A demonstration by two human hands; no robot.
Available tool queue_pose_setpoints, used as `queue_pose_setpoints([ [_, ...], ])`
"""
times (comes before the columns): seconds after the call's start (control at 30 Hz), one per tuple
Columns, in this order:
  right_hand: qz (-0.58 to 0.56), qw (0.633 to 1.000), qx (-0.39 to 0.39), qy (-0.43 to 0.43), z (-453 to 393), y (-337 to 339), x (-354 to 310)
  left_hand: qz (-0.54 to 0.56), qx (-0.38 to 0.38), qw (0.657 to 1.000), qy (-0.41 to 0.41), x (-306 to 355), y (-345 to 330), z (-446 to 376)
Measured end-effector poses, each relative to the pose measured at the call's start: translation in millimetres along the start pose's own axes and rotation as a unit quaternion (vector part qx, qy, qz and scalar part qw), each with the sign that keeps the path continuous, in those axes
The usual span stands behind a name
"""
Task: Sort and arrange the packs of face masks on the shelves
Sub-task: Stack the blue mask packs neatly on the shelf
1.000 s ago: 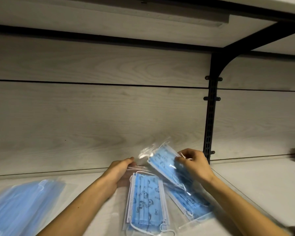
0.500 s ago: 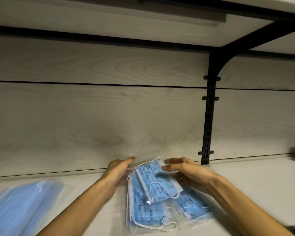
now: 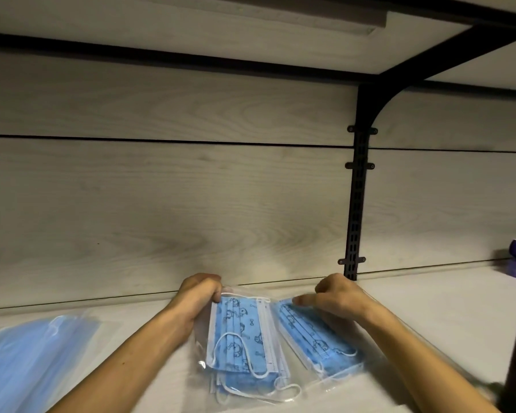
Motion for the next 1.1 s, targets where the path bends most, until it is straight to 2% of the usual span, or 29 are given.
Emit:
queue_pose_setpoints([
  [0.1, 0.096, 0.995, 0.015, 0.015, 1, -4, -4, -0.002, -0.002, 1.0, -0.004, 0, 0, 0],
  [0.33, 0.032, 0.999, 0.032, 0.019, 0, -4, -5, 0.006, 0.008, 1.0, -0.001, -5, 1, -5],
  [0.43, -0.065, 0.996, 0.066, -0.002, 4, -2, -5, 0.002, 0.01, 1.0, -0.002, -7, 1, -9],
  [0.53, -0.169, 0.977, 0.13, 0.009, -5, 10, -4, -0.011, 0.007, 1.0, 0.001, -5, 2, -8],
  [0.63, -0.313, 0.941, 0.127, -0.012, -4, 22, -2, -0.023, 0.023, 0.999, 0.004, -5, 5, -7],
  [0.8, -0.558, 0.829, -0.02, -0.035, 1, 35, -2, -0.025, 0.052, 0.998, 0.006, -5, 11, -11],
  [0.9, -0.629, 0.773, -0.069, -0.046, -3, 30, -5, -0.024, 0.031, 0.999, -0.014, -8, 7, -11],
  [0.97, -0.621, 0.779, -0.069, -0.04, -2, 22, -8, -0.025, 0.01, 0.999, -0.036, -8, 2, -8],
  [1.07, -0.524, 0.848, -0.064, -0.047, 2, 8, -12, -0.025, -0.01, 0.999, -0.037, -5, -3, -7],
  [1.1, -0.503, 0.86, -0.074, -0.047, 3, 4, -13, -0.025, -0.015, 0.999, -0.028, -5, -4, -7],
])
Point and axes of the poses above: each hand's wrist, its own z-axis away from the middle knuckle, its own y-axis out of the back of the hand, x = y × z, the point moved 2 cm from there along -z, towards the middle knuckle, and after that the axes turned 6 degrees about -y, right-handed, at the moved point
